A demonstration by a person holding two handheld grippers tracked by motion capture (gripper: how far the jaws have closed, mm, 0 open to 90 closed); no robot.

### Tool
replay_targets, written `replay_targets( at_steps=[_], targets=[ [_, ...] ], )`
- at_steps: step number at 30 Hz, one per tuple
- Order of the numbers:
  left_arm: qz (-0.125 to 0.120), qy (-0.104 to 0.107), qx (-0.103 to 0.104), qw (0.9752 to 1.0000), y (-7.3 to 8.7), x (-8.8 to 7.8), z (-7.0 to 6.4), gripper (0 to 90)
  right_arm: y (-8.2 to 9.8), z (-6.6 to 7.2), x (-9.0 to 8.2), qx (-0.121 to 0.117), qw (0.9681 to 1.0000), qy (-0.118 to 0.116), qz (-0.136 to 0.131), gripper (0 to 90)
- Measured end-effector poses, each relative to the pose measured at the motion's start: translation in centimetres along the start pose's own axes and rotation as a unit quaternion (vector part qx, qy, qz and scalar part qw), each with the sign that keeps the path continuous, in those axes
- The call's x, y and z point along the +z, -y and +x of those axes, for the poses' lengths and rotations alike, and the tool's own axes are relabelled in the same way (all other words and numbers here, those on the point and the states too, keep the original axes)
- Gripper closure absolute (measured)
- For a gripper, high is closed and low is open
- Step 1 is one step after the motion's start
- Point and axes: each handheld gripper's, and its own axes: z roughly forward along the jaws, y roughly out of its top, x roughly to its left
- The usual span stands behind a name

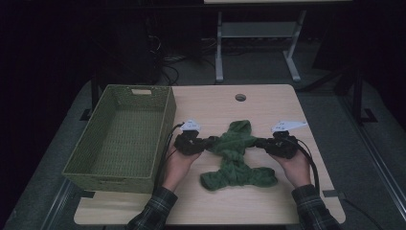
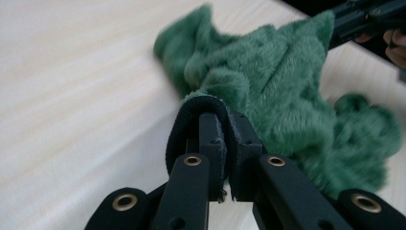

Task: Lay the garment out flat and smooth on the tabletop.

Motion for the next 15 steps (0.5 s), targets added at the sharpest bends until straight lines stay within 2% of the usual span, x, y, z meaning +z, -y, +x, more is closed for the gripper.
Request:
replay_targets(
  at_steps=[5, 6, 8, 11, 15],
  targets=[
    [0.047, -0.014, -0.008, 0.9987, 1.6, 1.5, 0.6, 85.8, 1.0, -0.8, 2.0, 0.018, 0.999, -0.012, 0.039, 81.8],
    [0.053, -0.016, -0.011, 0.9984, 1.9, 1.9, 0.7, 85.7, 1.2, -0.8, 2.4, 0.024, 0.9986, -0.015, 0.045, 81.7],
    [0.059, -0.013, -0.013, 0.9981, 2.4, 2.3, 0.8, 85.4, 1.5, -0.9, 3.0, 0.02, 0.9982, -0.015, 0.054, 81.4],
    [0.053, -0.016, -0.013, 0.9984, 2.3, 2.1, 0.5, 81.8, 1.9, -0.8, 3.2, 0.02, 0.998, -0.016, 0.058, 78.8],
    [0.031, -0.02, -0.01, 0.9992, 1.3, 0.7, -0.1, 64.1, 1.7, -0.6, 1.7, 0.021, 0.9983, -0.012, 0.053, 66.8]
  ],
)
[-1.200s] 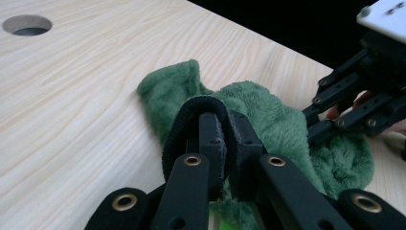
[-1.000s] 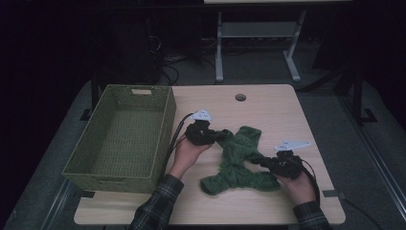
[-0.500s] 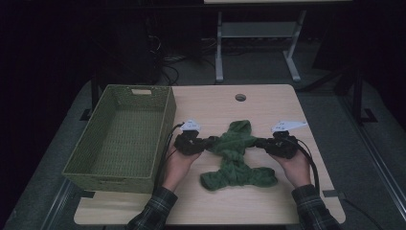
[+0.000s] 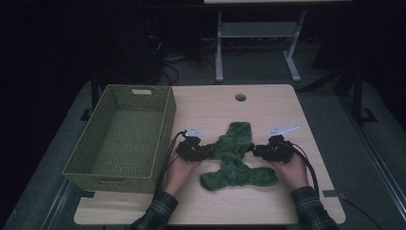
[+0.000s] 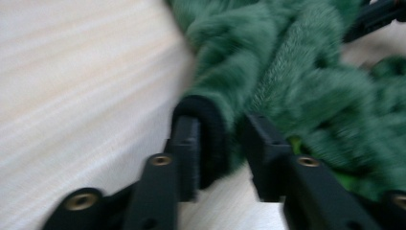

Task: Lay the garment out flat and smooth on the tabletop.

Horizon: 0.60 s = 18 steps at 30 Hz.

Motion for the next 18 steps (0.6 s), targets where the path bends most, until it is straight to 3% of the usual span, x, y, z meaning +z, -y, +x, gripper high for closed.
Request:
replay_targets(
  at_steps=[5, 7, 9, 10, 11, 14, 15, 18],
  targets=[
    [-0.027, -0.006, 0.02, 0.9994, -2.0, -1.8, -0.5, 56.5, -0.9, 0.2, -2.2, -0.007, 0.9996, 0.012, -0.025, 61.4],
    [-0.03, -0.008, 0.027, 0.9992, -2.5, -1.9, -0.5, 56.2, -1.4, 0.1, -2.7, -0.006, 0.9991, 0.015, -0.04, 61.0],
    [-0.035, -0.01, 0.044, 0.9984, -4.2, -1.7, -0.3, 56.2, -2.1, -0.3, -2.8, -0.001, 0.999, 0.018, -0.04, 60.4],
    [-0.035, -0.01, 0.044, 0.9984, -4.2, -1.7, -0.3, 56.2, -2.5, -0.5, -2.8, -0.003, 0.9988, 0.022, -0.043, 60.4],
    [-0.036, -0.009, 0.054, 0.9978, -5.3, -1.0, -0.1, 56.2, -2.9, -0.7, -2.6, 0.001, 0.9988, 0.02, -0.046, 60.4],
    [-0.032, 0.002, 0.054, 0.998, -6.3, 0.2, 0.1, 55.5, -3.6, -1.2, -2.2, 0.007, 0.9987, 0.025, -0.043, 60.1],
    [-0.023, 0.008, 0.058, 0.998, -7.0, 1.5, 0.5, 54.9, -4.2, -1.6, -1.5, 0.016, 0.9988, 0.024, -0.04, 58.9],
    [-0.021, 0.021, 0.055, 0.9981, -7.9, 3.6, 1.2, 54.0, -4.8, -2.2, -0.4, 0.028, 0.9983, 0.034, -0.039, 58.9]
  ],
)
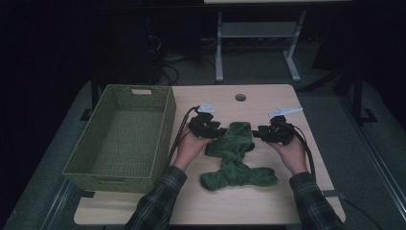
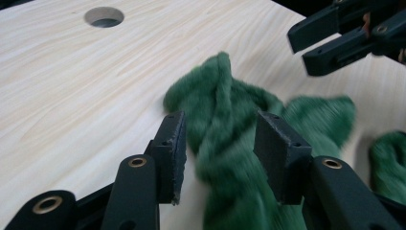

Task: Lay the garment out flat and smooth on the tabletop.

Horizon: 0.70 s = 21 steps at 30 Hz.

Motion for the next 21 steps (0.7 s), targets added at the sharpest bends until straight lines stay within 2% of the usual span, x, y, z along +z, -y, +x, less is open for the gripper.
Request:
replay_targets(
  at_steps=[2, 4, 7, 8, 9, 15, 19, 21],
  targets=[
    [0.005, 0.006, -0.003, 1.0, -0.3, 1.2, 0.4, 54.0, 0.0, -0.4, 0.8, 0.011, 0.9999, 0.004, -0.003, 58.6],
    [0.013, 0.011, -0.006, 0.9998, -0.5, 2.4, 0.6, 54.0, 0.0, -0.8, 1.8, 0.025, 0.9996, 0.002, 0.009, 56.6],
    [0.037, 0.008, 0.004, 0.9993, -0.3, 3.9, 0.3, 54.0, 0.3, -1.1, 3.0, 0.03, 0.9994, 0.006, 0.014, 53.3],
    [0.054, 0.008, 0.014, 0.9984, -0.2, 4.1, 0.3, 54.0, 0.3, -1.1, 3.4, 0.033, 0.9993, 0.008, 0.016, 52.1],
    [0.06, 0.008, 0.011, 0.9981, 0.0, 4.4, 0.3, 54.0, 0.4, -1.1, 3.7, 0.033, 0.9992, 0.01, 0.017, 51.3],
    [0.088, 0.01, 0.016, 0.9959, 1.2, 4.9, 0.2, 54.8, 1.2, -0.8, 4.8, 0.034, 0.9987, 0.017, 0.035, 49.0],
    [0.096, 0.005, 0.019, 0.9952, 1.6, 5.0, 0.1, 61.8, 1.5, -0.7, 5.3, 0.034, 0.9984, 0.015, 0.044, 48.7],
    [0.107, 0.001, 0.028, 0.9938, 1.7, 5.0, 0.0, 64.1, 1.5, -0.6, 5.5, 0.029, 0.9983, 0.018, 0.047, 49.3]
  ],
)
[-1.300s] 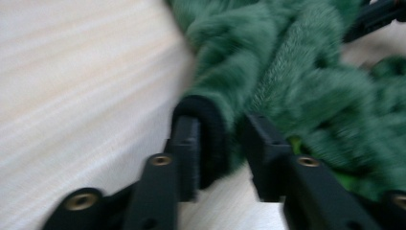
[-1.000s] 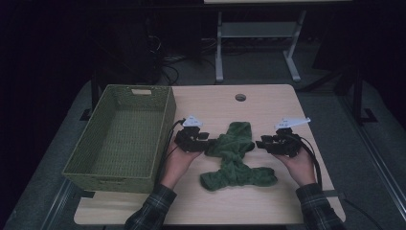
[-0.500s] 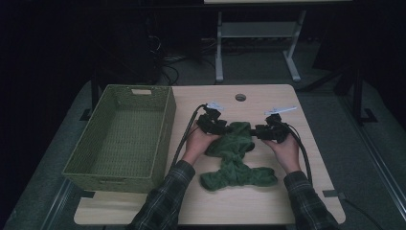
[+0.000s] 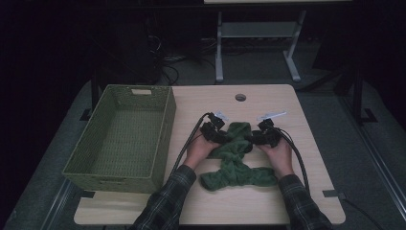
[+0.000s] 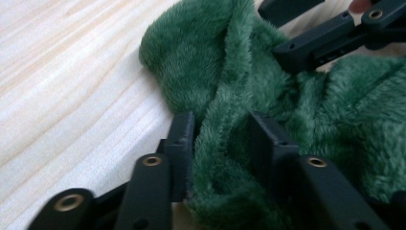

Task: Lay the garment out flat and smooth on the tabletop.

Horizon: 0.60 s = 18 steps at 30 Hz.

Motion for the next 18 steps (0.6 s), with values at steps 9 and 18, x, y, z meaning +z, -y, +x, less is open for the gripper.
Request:
replay_targets(
  at_steps=[9, 18],
  targets=[
    [-0.025, -0.022, 0.01, 0.9994, -0.1, -1.9, 0.1, 81.1, 0.2, 0.1, 0.0, -0.014, 0.9998, 0.001, 0.011, 77.8],
    [-0.073, -0.038, -0.015, 0.9965, 1.0, -4.6, 1.3, 82.1, -0.3, 0.1, -0.9, -0.027, 0.9994, 0.022, -0.004, 88.8]
  ],
)
